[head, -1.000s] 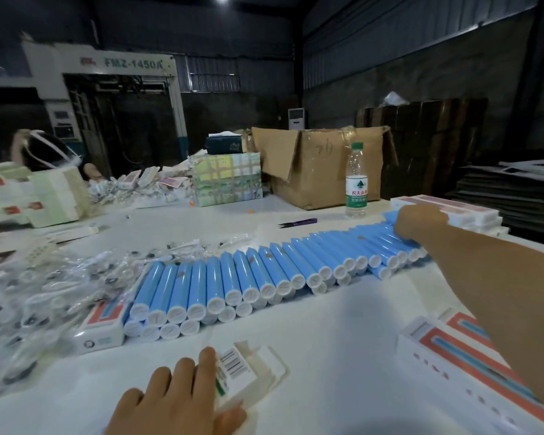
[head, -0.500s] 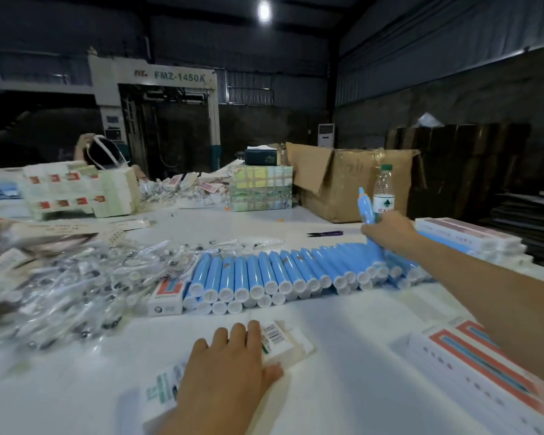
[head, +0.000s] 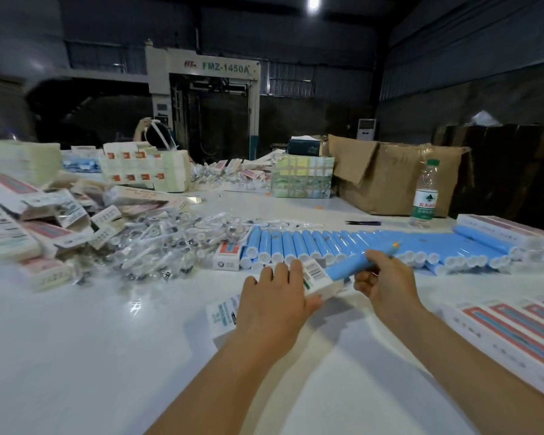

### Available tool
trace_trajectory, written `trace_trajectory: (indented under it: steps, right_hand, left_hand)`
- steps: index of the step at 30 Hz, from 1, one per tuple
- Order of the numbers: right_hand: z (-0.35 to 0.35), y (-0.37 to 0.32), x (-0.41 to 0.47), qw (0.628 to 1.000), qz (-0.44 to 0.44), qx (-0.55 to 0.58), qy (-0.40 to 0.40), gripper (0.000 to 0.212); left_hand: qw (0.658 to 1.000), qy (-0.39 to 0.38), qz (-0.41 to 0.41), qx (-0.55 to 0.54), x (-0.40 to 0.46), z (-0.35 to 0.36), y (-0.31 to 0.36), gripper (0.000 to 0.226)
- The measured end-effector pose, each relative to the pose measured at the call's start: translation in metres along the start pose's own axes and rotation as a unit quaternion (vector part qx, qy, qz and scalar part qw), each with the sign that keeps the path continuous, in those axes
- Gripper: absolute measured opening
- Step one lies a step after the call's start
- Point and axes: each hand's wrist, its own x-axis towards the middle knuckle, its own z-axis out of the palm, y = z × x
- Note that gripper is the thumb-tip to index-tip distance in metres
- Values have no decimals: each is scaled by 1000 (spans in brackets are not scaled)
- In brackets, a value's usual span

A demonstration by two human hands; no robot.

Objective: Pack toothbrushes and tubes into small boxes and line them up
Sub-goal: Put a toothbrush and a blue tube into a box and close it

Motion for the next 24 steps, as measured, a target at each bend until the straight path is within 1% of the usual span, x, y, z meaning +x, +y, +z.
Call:
trace_trajectory:
  steps: [1, 2, 5, 6, 7, 8, 9, 11, 12, 14, 15, 21, 24]
  right_hand:
    - [0, 2, -2, 1000, -12, -18, -4, 8]
    - [-1, 4, -3, 999, -26, -34, -7, 16]
    - [-5, 8, -5, 996, -56, -63, -22, 66]
    - [-6, 8, -6, 995, -61, -77, -32, 79]
    - [-6, 7, -7, 993, -65, -88, -39, 85]
    - [-7, 6, -8, 992, -70, -92, -39, 81]
    - [-7, 4, -9, 992, -75, -94, -37, 67]
    - [-5, 3, -14, 986, -90, -138, -31, 24]
    - [-4, 4, -16, 981, -94, -166, -29, 7]
    - [-5, 9, -18, 976, -93, -195, -13, 23]
    - [-6, 9, -18, 978, -89, -189, -2, 27]
    - [-13, 8, -16, 979, -57, -196, 21, 28]
    - [-17, 5, -13, 981, -63, -184, 25, 29]
  left_hand:
    - [1000, 0, 0, -2, 0, 0, 1, 71]
    - [1000, -2, 0, -5, -1, 1, 1, 71]
    - [1000, -3, 0, -4, -4, 2, 3, 71]
    - [1000, -3, 1, 0, -4, 2, 3, 72]
    - [1000, -3, 3, 5, -5, 3, 3, 72]
    - [1000, -4, 4, 8, -4, 3, 3, 72]
    - [1000, -4, 6, 7, -4, 4, 3, 72]
    - [1000, -5, 6, 2, -2, 4, 5, 73]
    - [1000, -7, 5, -1, -1, 4, 5, 73]
    - [1000, -12, 6, -8, 0, 4, 6, 74]
    - [1000, -15, 8, -9, 0, 4, 6, 74]
    - [999, -32, 10, -18, -3, -2, 12, 73]
    - [998, -55, 23, -24, -7, -5, 16, 72]
